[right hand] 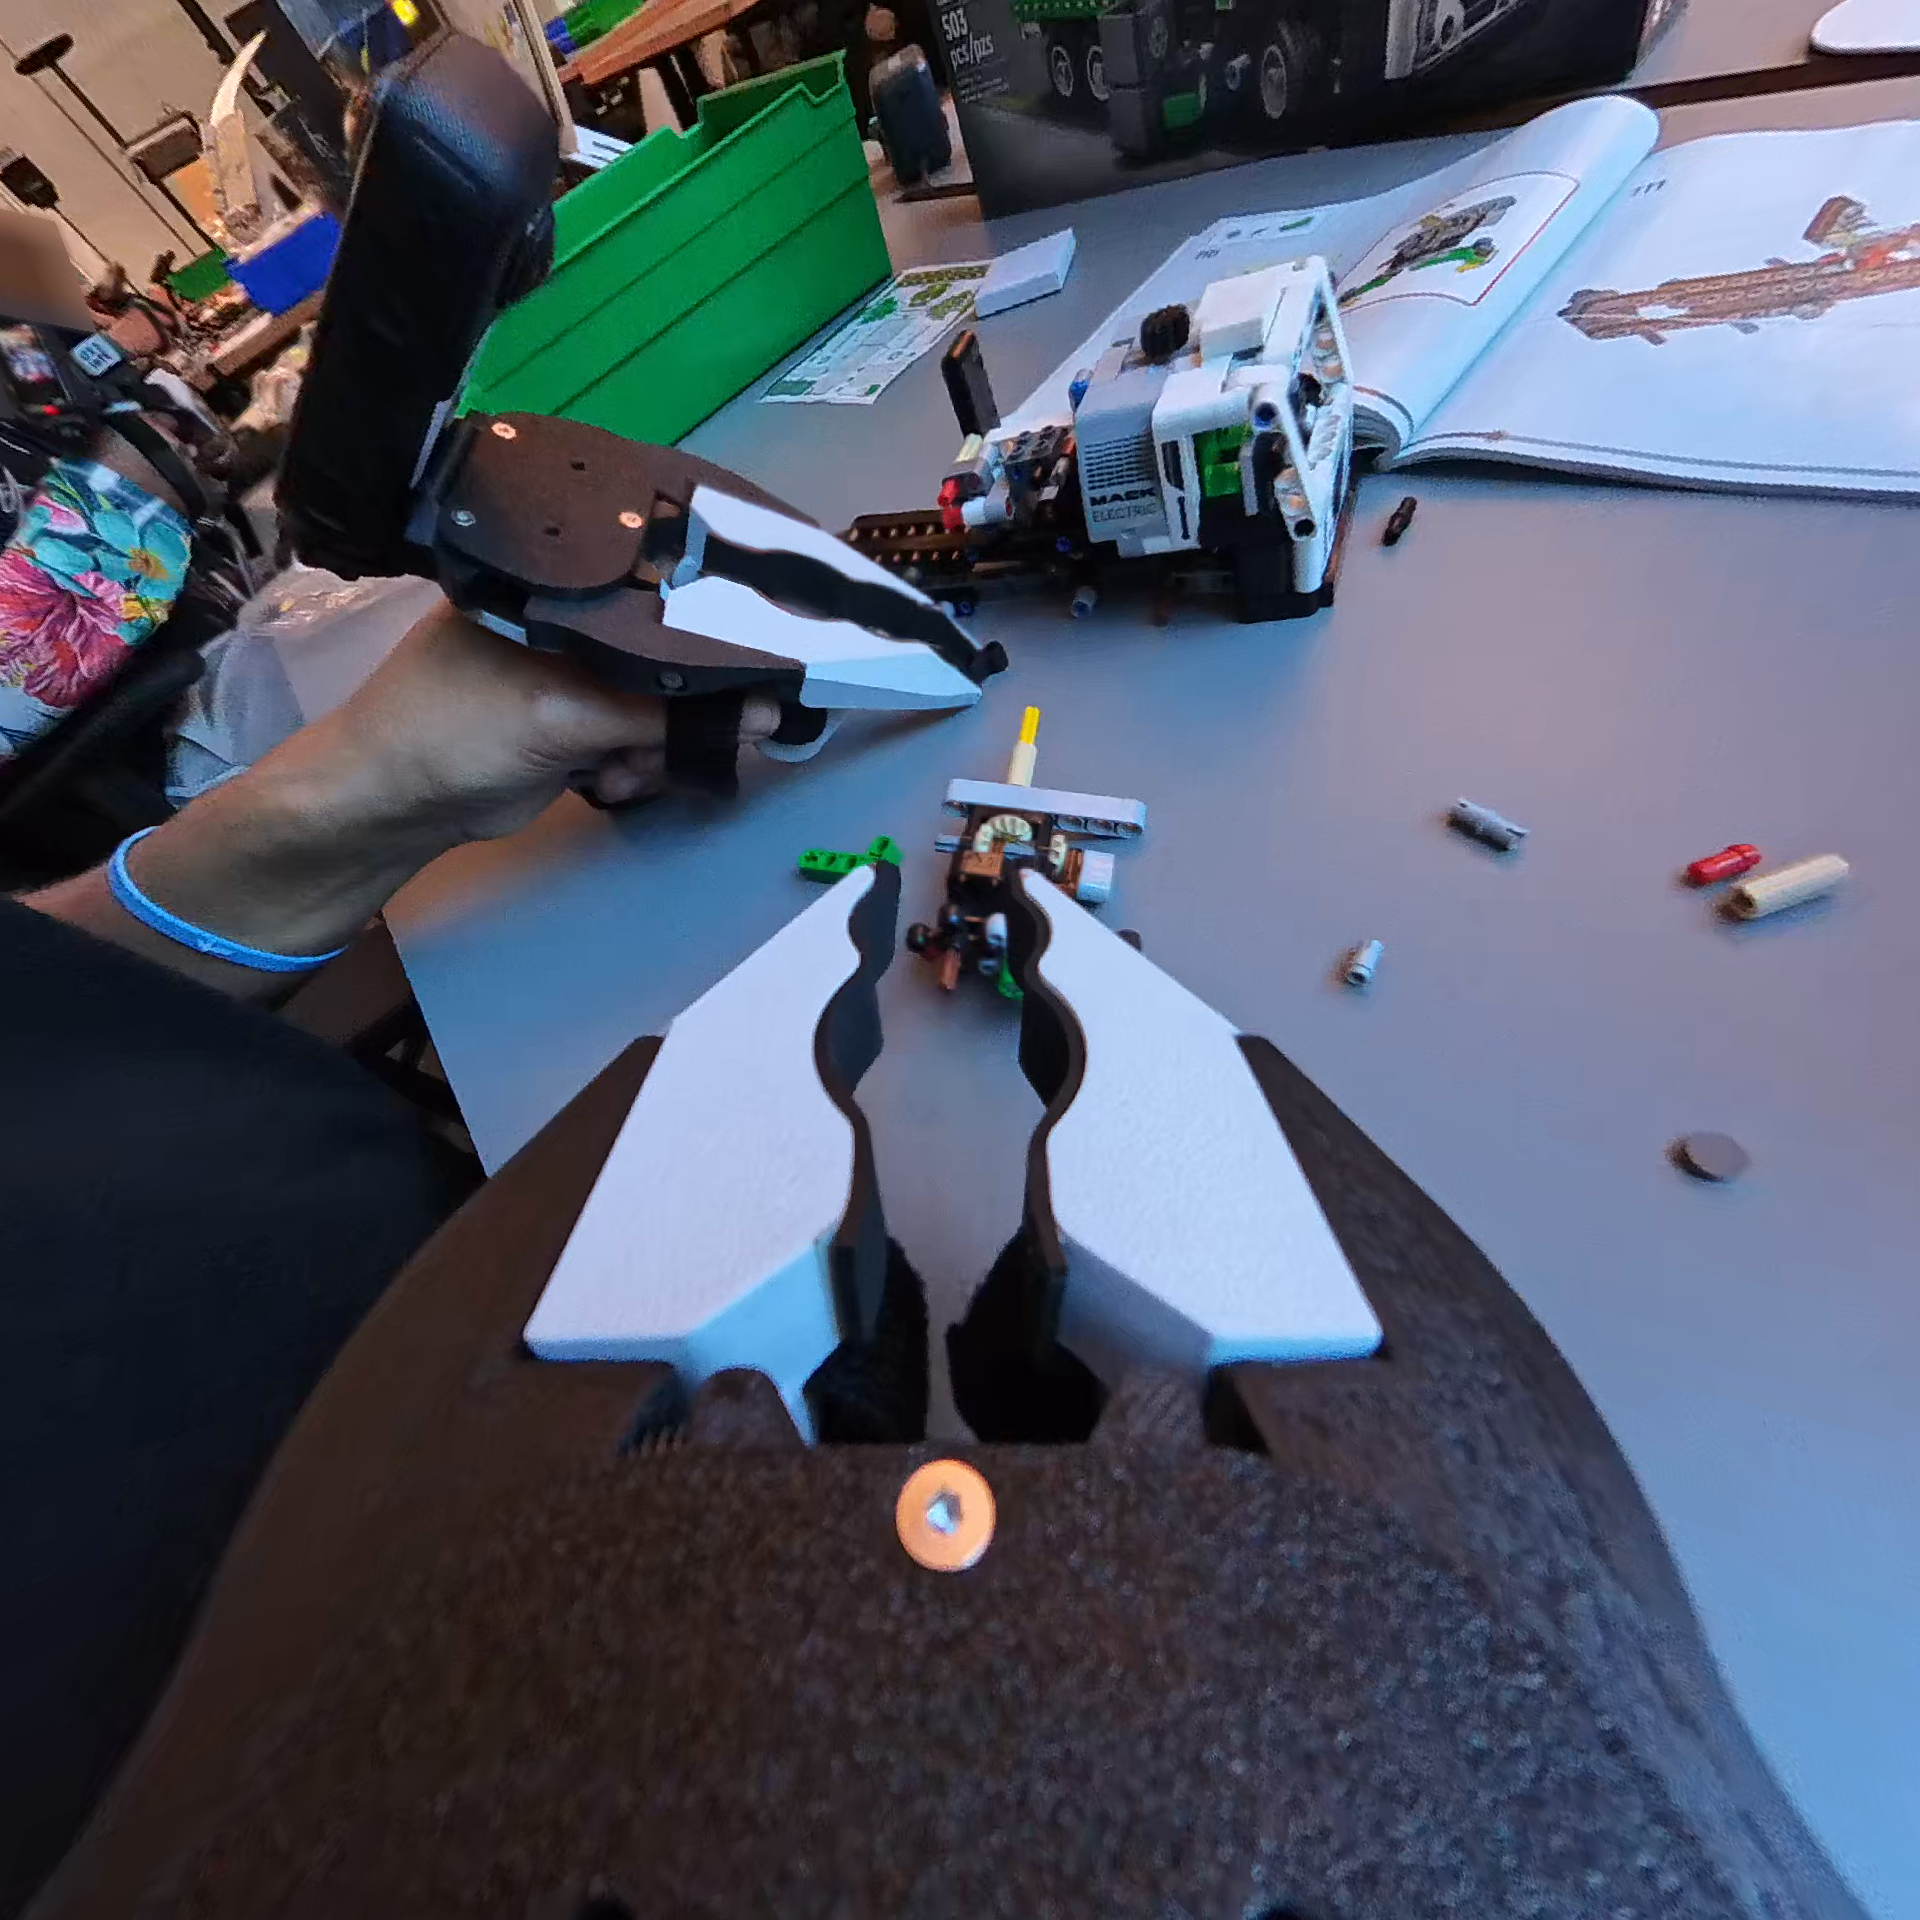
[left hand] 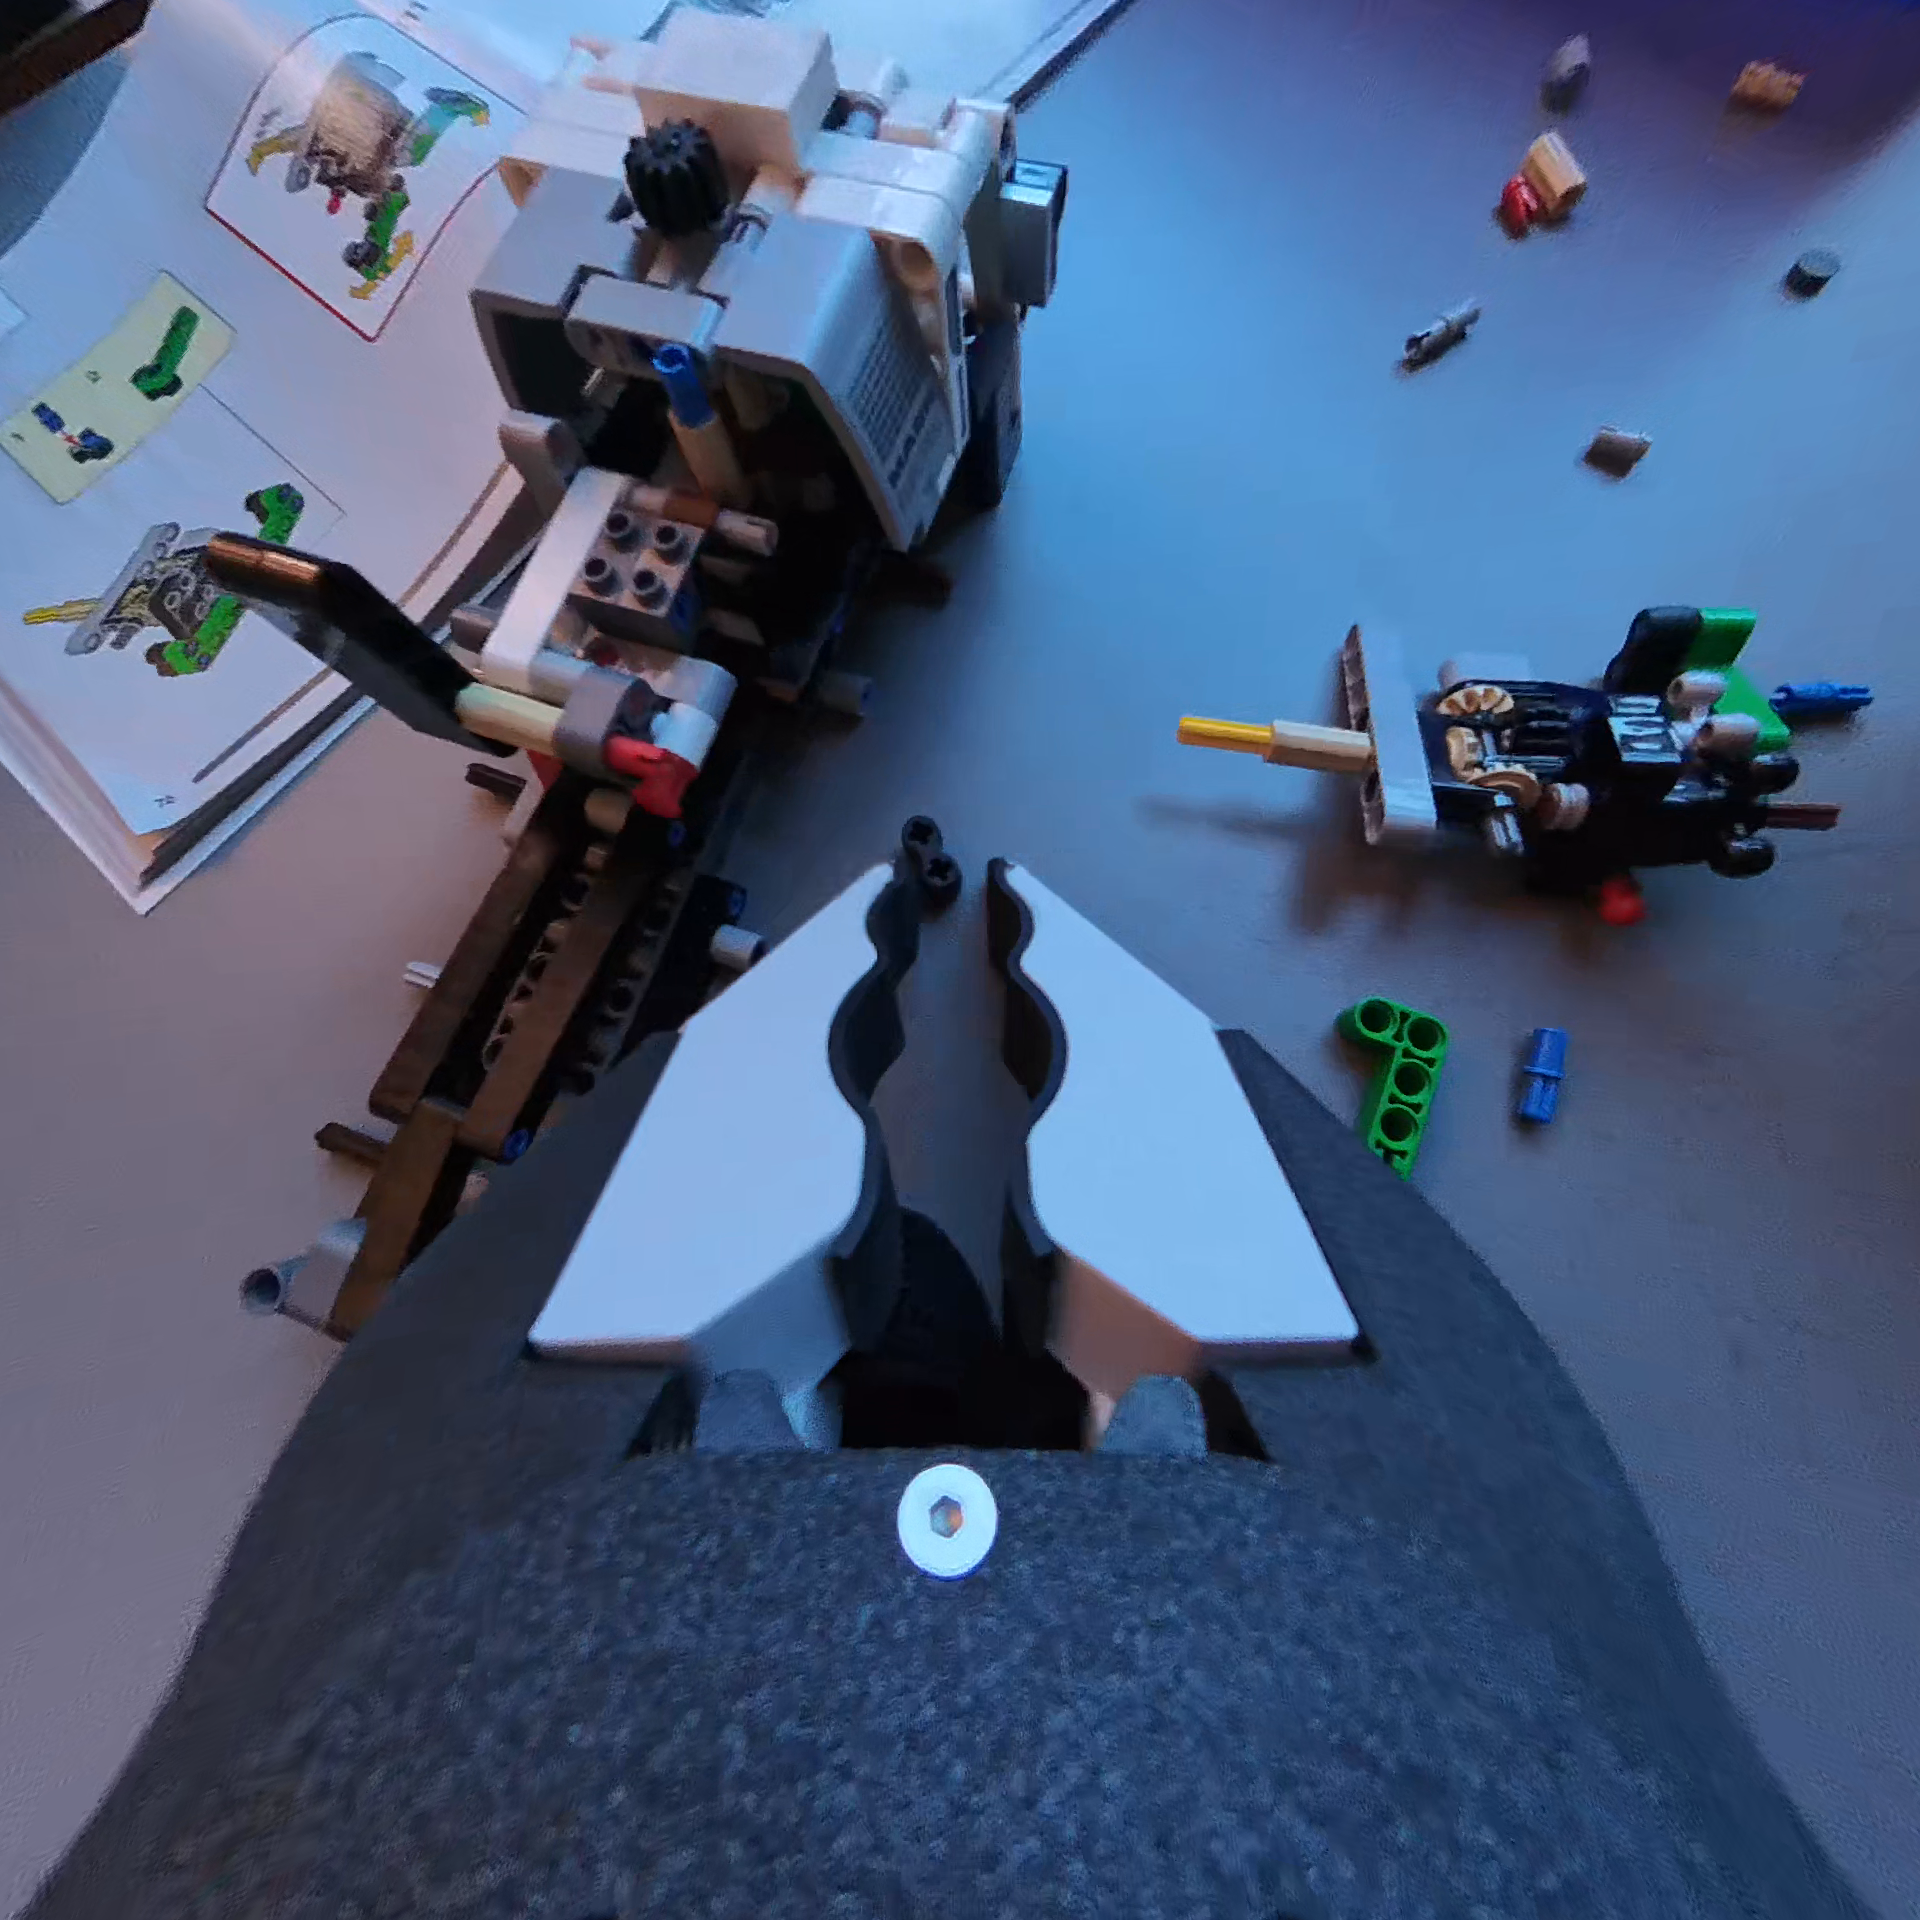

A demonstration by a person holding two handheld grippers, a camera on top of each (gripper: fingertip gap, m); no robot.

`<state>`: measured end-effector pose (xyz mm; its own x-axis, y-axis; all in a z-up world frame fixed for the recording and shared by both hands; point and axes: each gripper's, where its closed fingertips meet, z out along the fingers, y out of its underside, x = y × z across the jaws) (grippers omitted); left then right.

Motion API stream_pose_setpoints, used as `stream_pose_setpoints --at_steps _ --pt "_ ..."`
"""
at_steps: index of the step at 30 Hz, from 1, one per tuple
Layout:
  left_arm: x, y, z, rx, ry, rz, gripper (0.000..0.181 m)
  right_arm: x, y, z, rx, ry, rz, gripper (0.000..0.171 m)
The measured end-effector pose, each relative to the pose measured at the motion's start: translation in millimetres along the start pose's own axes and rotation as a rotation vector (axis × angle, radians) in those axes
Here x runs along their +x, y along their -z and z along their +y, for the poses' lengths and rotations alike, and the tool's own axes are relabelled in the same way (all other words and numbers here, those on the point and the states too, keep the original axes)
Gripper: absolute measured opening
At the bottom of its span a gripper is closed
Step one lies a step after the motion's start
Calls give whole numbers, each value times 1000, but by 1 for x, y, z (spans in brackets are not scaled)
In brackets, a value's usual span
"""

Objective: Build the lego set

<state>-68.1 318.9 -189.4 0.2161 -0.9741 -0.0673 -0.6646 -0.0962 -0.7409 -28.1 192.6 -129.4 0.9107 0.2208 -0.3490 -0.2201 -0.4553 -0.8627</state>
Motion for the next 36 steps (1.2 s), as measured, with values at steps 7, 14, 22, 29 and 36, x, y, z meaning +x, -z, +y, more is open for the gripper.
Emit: stream_pose_setpoints --at_steps 7,14,22,29,36 --pt "30 28 -18 143 -227 136 5 -7 -4 -7 9 -8 -113 20" --pt "82 83 -50 386 -435 284 5 -41 -28 -31 66 -41 -371 31" --pt "116 109 -44 407 -404 632 5 -71 -8 -30 100 210 -621 23" --pt "126 113 -40 385 -413 757 5 -78 -6 -18 27 286 -687 12" --pt "114 105 -44 393 -367 664 7 -67 -13 -23 71 299 -579 6"
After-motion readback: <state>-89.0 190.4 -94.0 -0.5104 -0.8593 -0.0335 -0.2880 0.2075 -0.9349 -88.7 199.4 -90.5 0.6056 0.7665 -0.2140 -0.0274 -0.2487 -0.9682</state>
